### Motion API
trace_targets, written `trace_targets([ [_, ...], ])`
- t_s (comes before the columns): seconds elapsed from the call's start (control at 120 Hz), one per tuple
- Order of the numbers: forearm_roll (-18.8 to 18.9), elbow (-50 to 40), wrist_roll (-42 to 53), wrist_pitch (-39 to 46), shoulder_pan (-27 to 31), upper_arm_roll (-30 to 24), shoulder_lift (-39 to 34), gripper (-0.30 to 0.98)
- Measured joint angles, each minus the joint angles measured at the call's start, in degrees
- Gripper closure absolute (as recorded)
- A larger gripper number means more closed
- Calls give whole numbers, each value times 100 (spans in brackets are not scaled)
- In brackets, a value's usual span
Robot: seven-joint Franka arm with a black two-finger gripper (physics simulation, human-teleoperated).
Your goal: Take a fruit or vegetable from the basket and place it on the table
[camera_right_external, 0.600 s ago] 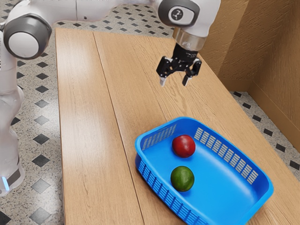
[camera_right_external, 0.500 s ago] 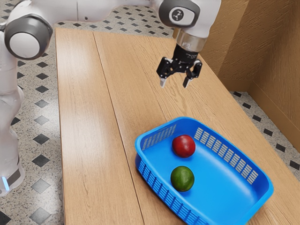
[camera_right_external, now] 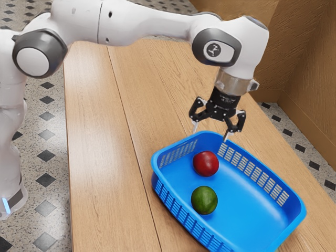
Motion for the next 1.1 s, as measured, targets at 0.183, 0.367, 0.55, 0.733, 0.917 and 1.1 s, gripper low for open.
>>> trace_targets([
  [0.183,-41,-31,740,498,-209,-418,293,0],
  [0.367,-200,-1296,1253,1102,-490,-405,-453,0],
  [0.55,-120,-2196,1625,1828,-700,-418,-987,0],
  [0.733,-182,-2236,1907,2227,-778,-413,-727,0],
  [0.917,-309,-2225,2171,2429,-542,-260,-491,0],
  [1.1,-364,-2223,2375,2602,-580,-262,-329,0],
])
